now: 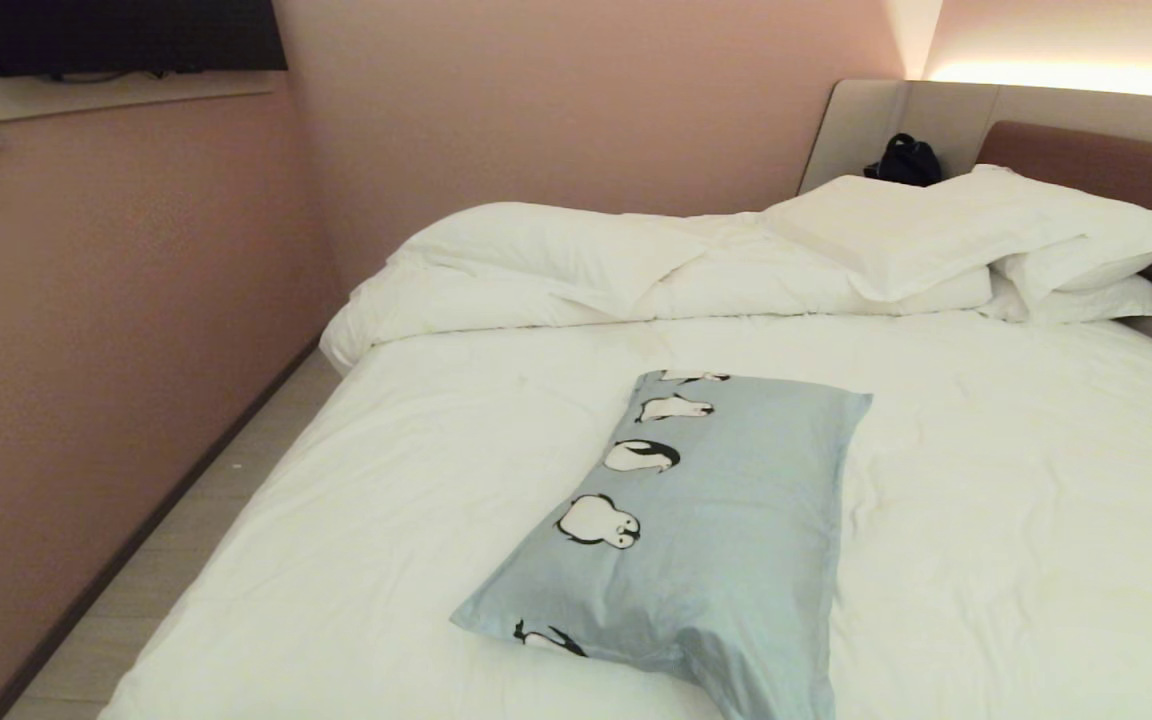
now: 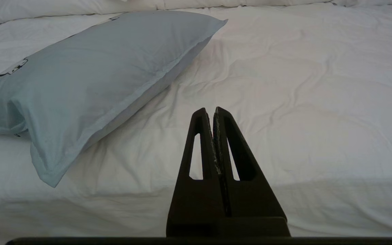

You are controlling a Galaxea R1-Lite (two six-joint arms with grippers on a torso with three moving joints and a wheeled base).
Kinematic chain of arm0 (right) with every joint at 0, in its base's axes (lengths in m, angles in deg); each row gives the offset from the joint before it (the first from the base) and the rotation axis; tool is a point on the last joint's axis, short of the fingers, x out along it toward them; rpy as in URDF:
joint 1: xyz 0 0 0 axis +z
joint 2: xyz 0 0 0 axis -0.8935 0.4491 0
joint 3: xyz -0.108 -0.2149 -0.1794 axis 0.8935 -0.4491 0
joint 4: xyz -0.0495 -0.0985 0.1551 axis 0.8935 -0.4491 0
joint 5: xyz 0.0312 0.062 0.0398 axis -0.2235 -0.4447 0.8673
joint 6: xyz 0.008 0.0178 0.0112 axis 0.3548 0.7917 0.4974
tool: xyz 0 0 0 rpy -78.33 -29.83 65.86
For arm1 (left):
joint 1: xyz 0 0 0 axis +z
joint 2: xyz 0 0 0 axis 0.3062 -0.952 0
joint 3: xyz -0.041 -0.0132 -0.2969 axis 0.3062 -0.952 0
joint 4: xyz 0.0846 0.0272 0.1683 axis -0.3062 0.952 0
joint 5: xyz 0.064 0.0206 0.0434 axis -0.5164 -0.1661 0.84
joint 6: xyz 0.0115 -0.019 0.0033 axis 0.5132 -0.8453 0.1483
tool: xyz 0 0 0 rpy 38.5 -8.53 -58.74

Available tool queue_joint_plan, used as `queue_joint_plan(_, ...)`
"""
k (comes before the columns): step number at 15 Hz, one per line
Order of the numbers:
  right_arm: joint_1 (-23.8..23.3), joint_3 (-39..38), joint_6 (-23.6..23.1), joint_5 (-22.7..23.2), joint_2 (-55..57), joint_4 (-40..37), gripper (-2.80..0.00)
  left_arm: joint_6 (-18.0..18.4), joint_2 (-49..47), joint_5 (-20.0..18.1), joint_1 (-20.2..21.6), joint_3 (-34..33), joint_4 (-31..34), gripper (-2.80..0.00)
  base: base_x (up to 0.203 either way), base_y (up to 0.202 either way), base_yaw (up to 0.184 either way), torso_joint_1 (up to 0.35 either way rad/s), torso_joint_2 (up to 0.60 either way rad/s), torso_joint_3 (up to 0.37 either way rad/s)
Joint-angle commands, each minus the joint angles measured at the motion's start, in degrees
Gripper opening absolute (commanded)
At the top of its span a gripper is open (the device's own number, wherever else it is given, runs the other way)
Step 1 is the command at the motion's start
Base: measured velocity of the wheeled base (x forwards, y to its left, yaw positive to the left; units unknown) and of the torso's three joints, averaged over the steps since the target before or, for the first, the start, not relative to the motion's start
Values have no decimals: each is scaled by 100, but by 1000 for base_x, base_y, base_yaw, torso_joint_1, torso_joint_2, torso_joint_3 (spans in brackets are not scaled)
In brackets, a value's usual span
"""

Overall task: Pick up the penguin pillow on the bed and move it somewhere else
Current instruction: Pick up the pillow

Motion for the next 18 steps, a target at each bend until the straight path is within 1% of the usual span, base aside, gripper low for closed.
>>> queue_joint_plan(1, 5, 0, 2, -2, 7, 0, -280, -1, 2, 2, 1, 0, -3, -280, 0, 0, 0, 0, 0, 0)
queue_joint_plan(12, 5, 2, -33, 4, 7, 7, -280, -1, 2, 2, 1, 0, -3, -280, 0, 0, 0, 0, 0, 0)
queue_joint_plan(18, 5, 104, -55, -24, 7, -194, -280, -1, 2, 2, 1, 0, -3, -280, 0, 0, 0, 0, 0, 0)
